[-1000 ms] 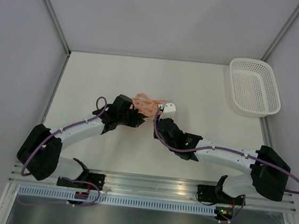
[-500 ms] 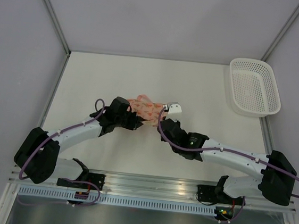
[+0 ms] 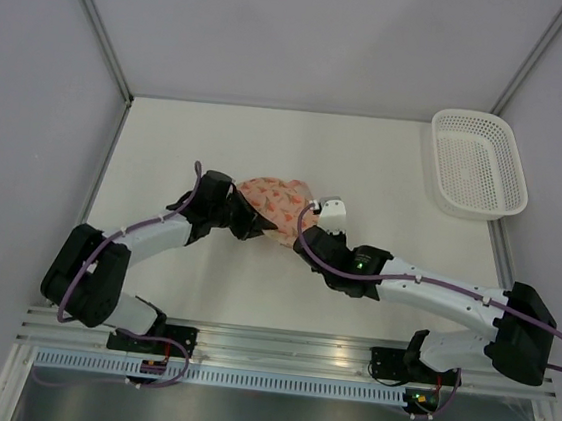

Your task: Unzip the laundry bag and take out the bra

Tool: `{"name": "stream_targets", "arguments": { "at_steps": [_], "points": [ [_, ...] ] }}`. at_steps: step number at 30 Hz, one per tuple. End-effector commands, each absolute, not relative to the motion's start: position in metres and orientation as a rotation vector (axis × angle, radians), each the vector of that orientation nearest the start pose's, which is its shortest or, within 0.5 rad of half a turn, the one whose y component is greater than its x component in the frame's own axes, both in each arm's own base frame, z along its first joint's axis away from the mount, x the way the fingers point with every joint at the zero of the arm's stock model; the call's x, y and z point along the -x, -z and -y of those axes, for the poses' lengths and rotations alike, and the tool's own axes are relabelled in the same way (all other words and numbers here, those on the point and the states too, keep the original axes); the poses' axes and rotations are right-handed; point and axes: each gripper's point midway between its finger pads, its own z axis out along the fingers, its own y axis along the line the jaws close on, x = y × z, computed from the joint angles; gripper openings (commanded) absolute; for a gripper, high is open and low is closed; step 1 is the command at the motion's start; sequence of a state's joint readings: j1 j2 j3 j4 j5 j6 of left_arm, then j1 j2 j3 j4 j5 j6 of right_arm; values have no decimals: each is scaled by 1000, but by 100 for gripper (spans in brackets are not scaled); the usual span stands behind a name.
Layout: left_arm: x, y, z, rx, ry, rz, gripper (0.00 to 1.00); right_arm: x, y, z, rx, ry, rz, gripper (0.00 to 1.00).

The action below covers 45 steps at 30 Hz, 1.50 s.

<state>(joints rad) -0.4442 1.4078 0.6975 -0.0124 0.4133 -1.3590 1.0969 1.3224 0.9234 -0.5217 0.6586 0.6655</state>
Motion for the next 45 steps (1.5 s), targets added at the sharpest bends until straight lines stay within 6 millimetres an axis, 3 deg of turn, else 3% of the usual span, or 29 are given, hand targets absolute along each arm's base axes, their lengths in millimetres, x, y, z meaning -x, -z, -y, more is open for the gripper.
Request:
{"name": "stream_targets", "arguments": {
  "at_steps": [1, 6, 8, 13, 20, 23, 34, 45],
  "points": [
    [-286, -102, 246, 481, 1282, -2467, 2, -210, -119, -188, 260, 136, -2277, 1],
    [-272, -101, 262, 80, 1402, -2521, 2, -200, -112, -176, 279, 158, -2312, 0],
    [-266, -91, 261, 29, 1402, -2581, 2, -196, -110, -174, 285, 154, -2330, 0],
    [-283, -96, 262, -148, 1344, -2536, 5, -185, -108, -169, 296, 127, -2371, 0],
    [-304, -121, 287, -421, 1530, -2425, 6, -174, -103, -165, 303, 93, -2409, 0],
    [-305, -120, 289, -469, 1546, -2429, 2, -171, -105, -163, 295, 86, -2410, 1],
    [-273, -124, 271, -595, 1488, -2474, 2, -175, -116, -148, 219, 197, -2393, 0],
    [-245, -141, 264, -746, 1559, -2422, 2, -179, -120, -133, 200, 345, -2370, 0]
  ]
}}
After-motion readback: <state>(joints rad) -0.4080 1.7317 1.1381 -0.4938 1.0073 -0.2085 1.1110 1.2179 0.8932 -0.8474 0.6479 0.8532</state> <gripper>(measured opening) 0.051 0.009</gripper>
